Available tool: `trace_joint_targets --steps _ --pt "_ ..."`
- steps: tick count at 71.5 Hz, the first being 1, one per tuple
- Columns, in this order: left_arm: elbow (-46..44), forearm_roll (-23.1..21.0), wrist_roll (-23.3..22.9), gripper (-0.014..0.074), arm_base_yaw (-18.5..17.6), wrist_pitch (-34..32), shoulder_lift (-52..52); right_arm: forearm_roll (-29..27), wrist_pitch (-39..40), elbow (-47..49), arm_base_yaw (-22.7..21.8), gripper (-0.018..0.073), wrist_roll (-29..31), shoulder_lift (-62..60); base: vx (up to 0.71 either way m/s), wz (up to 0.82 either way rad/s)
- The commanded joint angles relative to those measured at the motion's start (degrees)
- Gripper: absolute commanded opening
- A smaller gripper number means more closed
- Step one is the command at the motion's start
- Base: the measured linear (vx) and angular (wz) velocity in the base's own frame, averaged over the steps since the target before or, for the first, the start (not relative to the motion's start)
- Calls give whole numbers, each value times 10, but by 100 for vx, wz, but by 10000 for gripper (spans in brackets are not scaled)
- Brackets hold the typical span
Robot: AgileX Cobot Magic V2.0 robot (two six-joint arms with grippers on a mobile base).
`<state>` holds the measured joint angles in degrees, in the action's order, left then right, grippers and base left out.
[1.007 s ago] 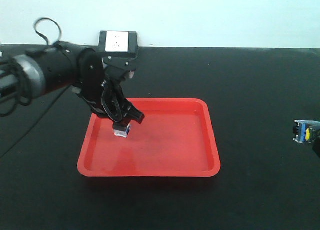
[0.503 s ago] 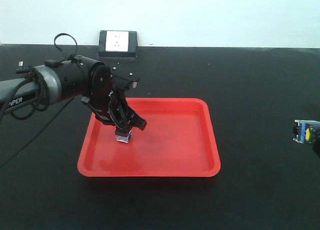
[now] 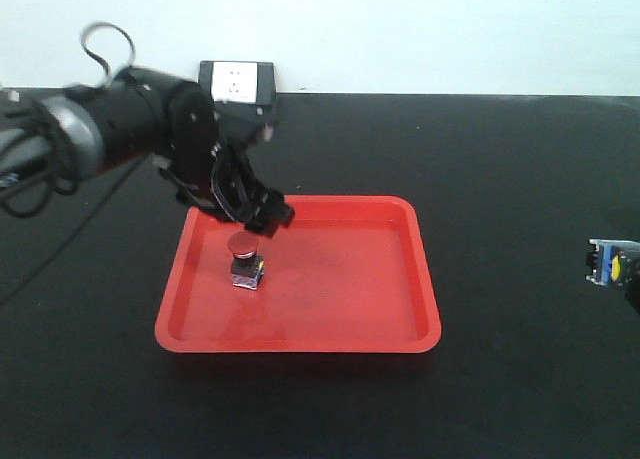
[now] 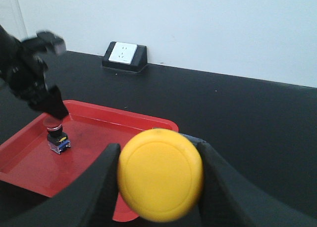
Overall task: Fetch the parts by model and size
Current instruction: 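Open the left gripper and lift it away from the tray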
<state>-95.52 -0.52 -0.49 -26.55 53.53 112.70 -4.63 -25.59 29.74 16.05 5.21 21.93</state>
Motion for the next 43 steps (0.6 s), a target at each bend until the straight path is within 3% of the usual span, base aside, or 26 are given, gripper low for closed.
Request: trace_joint_targets --steps 1,23,43 --pt "-22 -6 -5 556 -4 -16 -78 0 46 17 -2 -10 3 8 0 0" --pt "7 -5 -5 526 -6 -16 -252 0 46 17 -2 -10 3 8 0 0" --pt "163 -7 -5 502 -6 -83 -464 0 47 17 -2 -10 3 8 0 0"
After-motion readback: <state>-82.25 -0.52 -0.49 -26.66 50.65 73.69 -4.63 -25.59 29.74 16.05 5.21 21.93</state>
